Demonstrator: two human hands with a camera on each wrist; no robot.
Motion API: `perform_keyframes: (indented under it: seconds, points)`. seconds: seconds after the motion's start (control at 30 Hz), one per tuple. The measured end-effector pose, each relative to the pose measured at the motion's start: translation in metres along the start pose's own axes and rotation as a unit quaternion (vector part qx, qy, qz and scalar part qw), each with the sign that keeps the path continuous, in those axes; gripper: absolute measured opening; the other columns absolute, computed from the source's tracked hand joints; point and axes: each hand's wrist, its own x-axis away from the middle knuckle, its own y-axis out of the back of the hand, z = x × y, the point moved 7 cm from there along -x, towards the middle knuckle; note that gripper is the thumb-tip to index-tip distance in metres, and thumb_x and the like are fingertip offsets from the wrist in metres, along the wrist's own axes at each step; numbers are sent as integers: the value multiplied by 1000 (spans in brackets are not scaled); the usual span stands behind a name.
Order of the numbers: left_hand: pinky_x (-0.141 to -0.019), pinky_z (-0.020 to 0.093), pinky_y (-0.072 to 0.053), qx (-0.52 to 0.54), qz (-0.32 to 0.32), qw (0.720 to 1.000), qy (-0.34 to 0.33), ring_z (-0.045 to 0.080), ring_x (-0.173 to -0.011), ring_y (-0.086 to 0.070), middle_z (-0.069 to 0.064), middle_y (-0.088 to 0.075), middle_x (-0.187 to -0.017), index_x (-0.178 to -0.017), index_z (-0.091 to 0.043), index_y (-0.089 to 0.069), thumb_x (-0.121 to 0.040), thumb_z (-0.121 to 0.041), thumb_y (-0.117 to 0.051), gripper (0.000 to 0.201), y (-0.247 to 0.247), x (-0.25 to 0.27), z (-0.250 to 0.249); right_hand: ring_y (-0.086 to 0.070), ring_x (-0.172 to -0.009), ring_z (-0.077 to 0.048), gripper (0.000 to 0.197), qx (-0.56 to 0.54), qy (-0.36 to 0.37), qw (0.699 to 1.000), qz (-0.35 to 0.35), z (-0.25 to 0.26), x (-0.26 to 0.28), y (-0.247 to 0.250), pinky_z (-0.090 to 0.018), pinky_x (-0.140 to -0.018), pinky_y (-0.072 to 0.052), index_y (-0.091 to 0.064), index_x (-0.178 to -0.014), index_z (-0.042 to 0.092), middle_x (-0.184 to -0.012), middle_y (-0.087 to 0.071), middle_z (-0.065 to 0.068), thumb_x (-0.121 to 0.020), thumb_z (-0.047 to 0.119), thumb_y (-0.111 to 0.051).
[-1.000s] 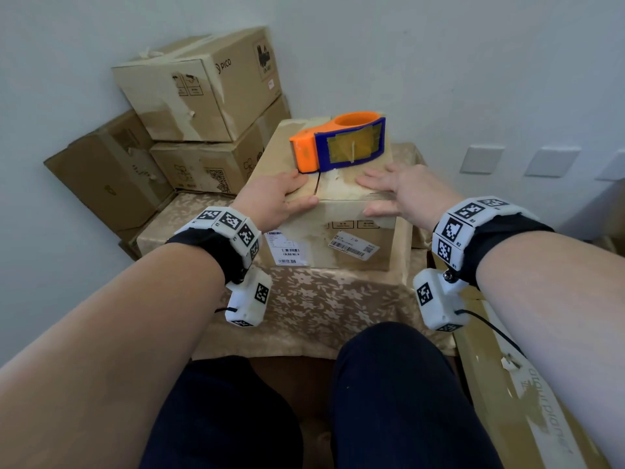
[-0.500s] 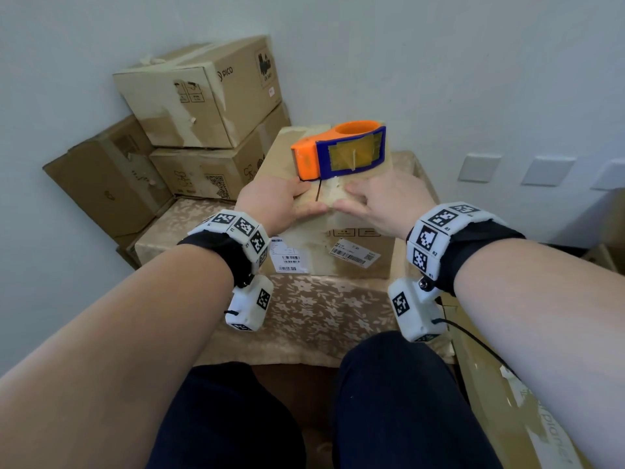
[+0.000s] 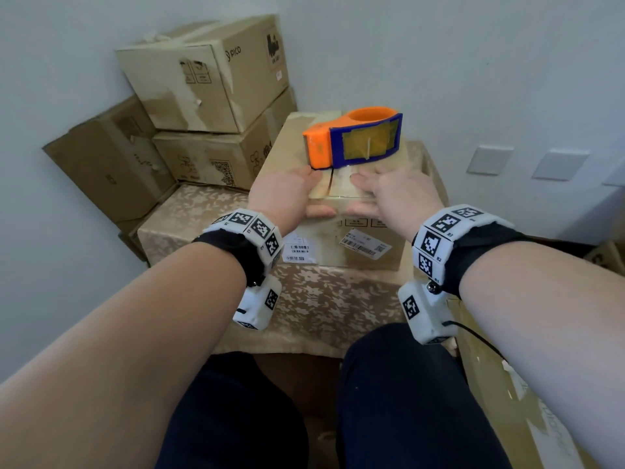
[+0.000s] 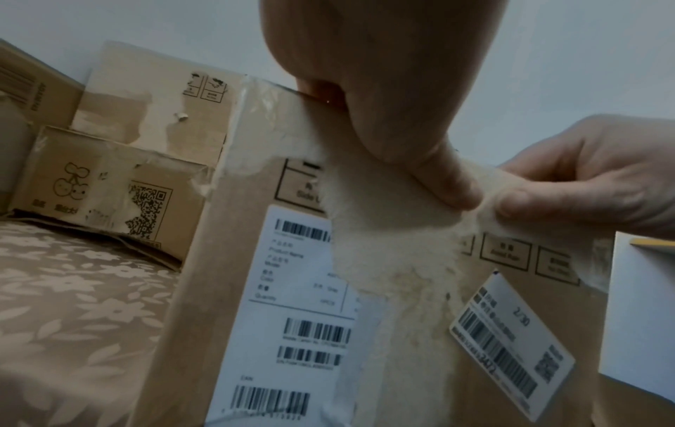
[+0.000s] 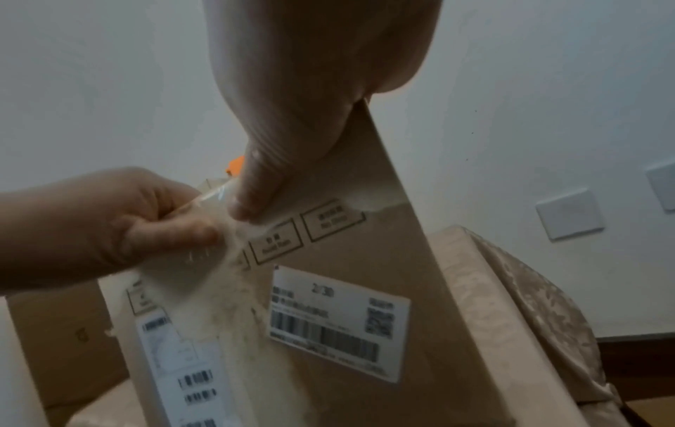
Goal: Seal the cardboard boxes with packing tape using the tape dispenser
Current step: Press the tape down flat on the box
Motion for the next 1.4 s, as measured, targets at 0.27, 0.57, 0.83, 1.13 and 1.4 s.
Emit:
perform_keyframes:
  seconds: [0.27,0.57,0.83,1.13,1.4]
  points:
    - [-87,36,-45,118,20,993,-4,28,-111,-56,8,-62,-121,-131,-22,-52,-89,-58,-48,56,1,2,21,-52,-77,-19,66,13,-50,999,-5,10,-13,20,-28,-56,-34,-67,-100,20,-81,-56,1,-84,75,-33]
    - [-110,27,-24,135,35,989,-39,18,-138,-34,-2,-33,-153,-147,-21,-36,-90,-40,-60,65,-7,5,24,-50,-78,-21,61,51,-27,998,-3,7,-6,17,-29,-54,-32,-53,-120,22,-78,-42,4,-89,70,-33]
    - [-111,30,-27,134,59,989,-16,20,-137,-37,-1,-39,-150,-145,-20,-41,-95,-41,-50,55,8,8,23,-58,-94,-23,58,-3,-31,999,7,0,-7,14,-31,-64,-39,-60,-113,27,-95,-60,-1,-86,72,-36]
    - [-108,38,-32,-39,209,977,-15,28,-135,-38,8,-34,-152,-152,-22,-16,-97,-47,-41,65,3,2,22,-61,-103,-25,49,-37,-30,999,21,-15,-1,5,-35,-77,-50,-62,-119,24,-122,-64,1,-90,61,-47]
    - [-88,39,-46,-99,217,970,45,30,-110,-55,13,-57,-120,-136,-13,-41,-94,-50,-46,56,10,6,42,-58,-78,-25,45,-47,-70,995,56,-27,3,13,-31,-68,-44,-53,-72,16,-70,-51,0,-86,58,-58]
